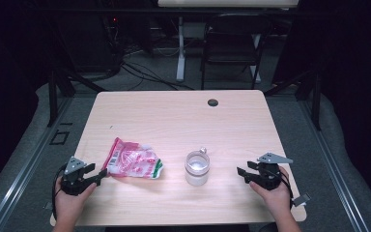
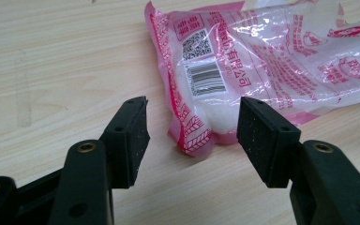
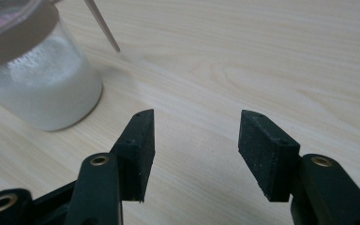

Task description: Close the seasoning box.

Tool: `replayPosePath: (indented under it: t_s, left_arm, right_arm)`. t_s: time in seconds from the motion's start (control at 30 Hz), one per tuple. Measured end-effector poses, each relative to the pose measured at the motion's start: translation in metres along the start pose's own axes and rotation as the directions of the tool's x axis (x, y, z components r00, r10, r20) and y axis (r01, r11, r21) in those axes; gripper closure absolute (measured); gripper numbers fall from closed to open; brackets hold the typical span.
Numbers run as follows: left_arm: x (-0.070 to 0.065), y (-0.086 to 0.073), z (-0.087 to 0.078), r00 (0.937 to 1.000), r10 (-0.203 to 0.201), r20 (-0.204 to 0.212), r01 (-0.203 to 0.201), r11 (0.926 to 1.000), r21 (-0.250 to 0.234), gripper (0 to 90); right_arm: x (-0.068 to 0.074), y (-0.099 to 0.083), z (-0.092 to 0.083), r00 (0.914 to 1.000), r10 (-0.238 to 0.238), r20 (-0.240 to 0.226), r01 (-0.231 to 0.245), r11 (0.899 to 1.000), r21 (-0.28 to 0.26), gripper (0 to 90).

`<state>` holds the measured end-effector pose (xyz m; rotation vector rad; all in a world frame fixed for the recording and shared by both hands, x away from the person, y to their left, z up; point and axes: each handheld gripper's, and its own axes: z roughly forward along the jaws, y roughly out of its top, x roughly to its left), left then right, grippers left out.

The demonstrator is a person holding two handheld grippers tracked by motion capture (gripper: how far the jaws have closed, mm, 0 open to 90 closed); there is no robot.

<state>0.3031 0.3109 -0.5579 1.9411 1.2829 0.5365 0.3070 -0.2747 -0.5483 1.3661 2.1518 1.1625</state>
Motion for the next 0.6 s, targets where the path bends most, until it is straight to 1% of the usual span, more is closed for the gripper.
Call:
replayPosePath:
  t_s: [0.1, 0.13, 0.2, 0.23, 0.33, 0.4, 0.43, 0.47, 0.53, 0.57, 0.6]
  left_arm:
    - [-0.001, 0.000, 0.004, 0.9999, 0.011, 0.010, -0.012, 0.9997, 0.023, 43.3]
    - [-0.001, 0.000, 0.004, 0.9998, 0.016, 0.010, -0.016, 0.9995, 0.028, 43.3]
    - [-0.002, 0.001, 0.004, 0.9999, 0.014, 0.004, -0.014, 0.9996, 0.026, 43.3]
    - [-0.002, 0.002, 0.004, 1.0000, 0.006, 0.000, -0.006, 0.9997, 0.023, 43.3]
    - [-0.002, 0.004, 0.004, 1.0000, 0.005, -0.008, -0.004, 0.9997, 0.025, 43.3]
    - [-0.001, 0.005, 0.005, 0.9997, -0.004, -0.022, 0.005, 0.9995, 0.032, 43.4]
    - [-0.001, 0.005, 0.005, 0.9994, -0.019, -0.028, 0.020, 0.9987, 0.047, 43.7]
    - [0.000, 0.005, 0.005, 0.9989, -0.036, -0.030, 0.038, 0.9978, 0.054, 44.9]
    - [0.002, 0.005, 0.004, 0.9976, -0.068, -0.009, 0.069, 0.9960, 0.056, 44.7]
    - [0.003, 0.006, 0.003, 0.9978, -0.066, -0.009, 0.066, 0.9961, 0.059, 44.4]
    - [0.003, 0.007, 0.002, 0.9979, -0.062, -0.017, 0.063, 0.9970, 0.045, 44.1]
  right_arm:
    - [-0.003, -0.003, 0.005, 1.0000, 0.003, -0.005, -0.003, 0.999, 0.032, 45.9]
    - [-0.002, -0.004, 0.006, 1.0000, 0.005, -0.004, -0.005, 0.999, 0.034, 45.7]
    - [-0.002, -0.006, 0.007, 1.0000, 0.001, -0.003, -0.001, 0.999, 0.041, 45.6]
    - [-0.002, -0.007, 0.007, 1.0000, -0.004, 0.000, 0.004, 0.999, 0.047, 45.6]
    - [-0.001, -0.009, 0.007, 0.9996, -0.029, 0.003, 0.029, 0.998, 0.050, 45.6]
    - [0.000, -0.010, 0.006, 0.9990, -0.042, 0.017, 0.041, 0.998, 0.052, 45.6]
    - [0.001, -0.011, 0.005, 0.9982, -0.052, 0.030, 0.050, 0.998, 0.048, 45.4]
    - [0.001, -0.011, 0.004, 0.9960, -0.071, 0.055, 0.069, 0.996, 0.049, 45.4]
    - [0.003, -0.011, 0.002, 0.9892, -0.111, 0.096, 0.106, 0.993, 0.047, 45.1]
    - [0.003, -0.011, 0.000, 0.9869, -0.122, 0.106, 0.117, 0.992, 0.047, 43.3]
    - [0.003, -0.012, 0.000, 0.9856, -0.122, 0.117, 0.118, 0.992, 0.038, 41.4]
